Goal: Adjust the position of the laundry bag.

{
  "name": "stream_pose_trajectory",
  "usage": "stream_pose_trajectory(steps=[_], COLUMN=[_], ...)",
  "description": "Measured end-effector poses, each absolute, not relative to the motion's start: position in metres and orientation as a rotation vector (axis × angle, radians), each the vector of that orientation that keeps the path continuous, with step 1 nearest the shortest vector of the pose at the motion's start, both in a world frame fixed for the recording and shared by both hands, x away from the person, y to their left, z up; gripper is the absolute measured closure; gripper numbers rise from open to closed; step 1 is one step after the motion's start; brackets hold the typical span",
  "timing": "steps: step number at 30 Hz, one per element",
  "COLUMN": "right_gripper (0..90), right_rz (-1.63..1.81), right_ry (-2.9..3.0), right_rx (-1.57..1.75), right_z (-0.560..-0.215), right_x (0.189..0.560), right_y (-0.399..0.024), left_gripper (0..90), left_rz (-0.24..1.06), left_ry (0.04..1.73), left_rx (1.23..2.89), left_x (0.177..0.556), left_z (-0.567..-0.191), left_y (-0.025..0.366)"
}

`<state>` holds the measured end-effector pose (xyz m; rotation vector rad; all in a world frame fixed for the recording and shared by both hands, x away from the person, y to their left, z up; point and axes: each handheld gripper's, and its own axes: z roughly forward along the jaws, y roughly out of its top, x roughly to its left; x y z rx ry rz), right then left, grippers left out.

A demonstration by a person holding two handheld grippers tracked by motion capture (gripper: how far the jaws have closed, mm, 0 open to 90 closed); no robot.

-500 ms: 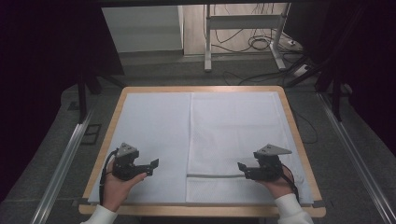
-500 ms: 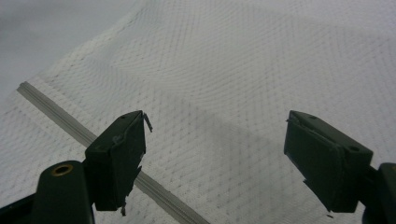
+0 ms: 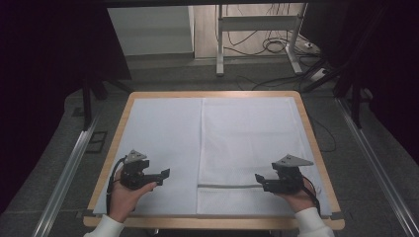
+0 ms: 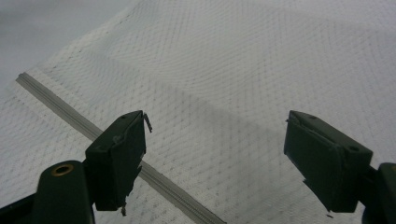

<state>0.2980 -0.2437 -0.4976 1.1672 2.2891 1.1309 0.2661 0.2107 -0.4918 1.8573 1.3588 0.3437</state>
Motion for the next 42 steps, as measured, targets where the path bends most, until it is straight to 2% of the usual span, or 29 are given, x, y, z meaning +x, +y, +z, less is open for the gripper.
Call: stream_pose_trajectory(steps=[11,18,42], right_gripper=[20.8,20.8,20.8], right_rz=[1.137,1.128,1.1], right_ry=[2.285,2.285,2.261], right_rx=[1.145,1.144,1.156], right_z=[-0.495,-0.495,-0.496], right_x=[0.299,0.3,0.3], right_y=[-0.242,-0.241,-0.244], left_gripper=[10.8,14.8,14.5], left_rz=[0.404,0.336,0.254], left_ry=[1.36,1.335,1.275], left_rx=[1.817,1.867,1.954], left_x=[0.259,0.261,0.273], left_z=[-0.479,-0.479,-0.479], left_y=[0.217,0.206,0.161])
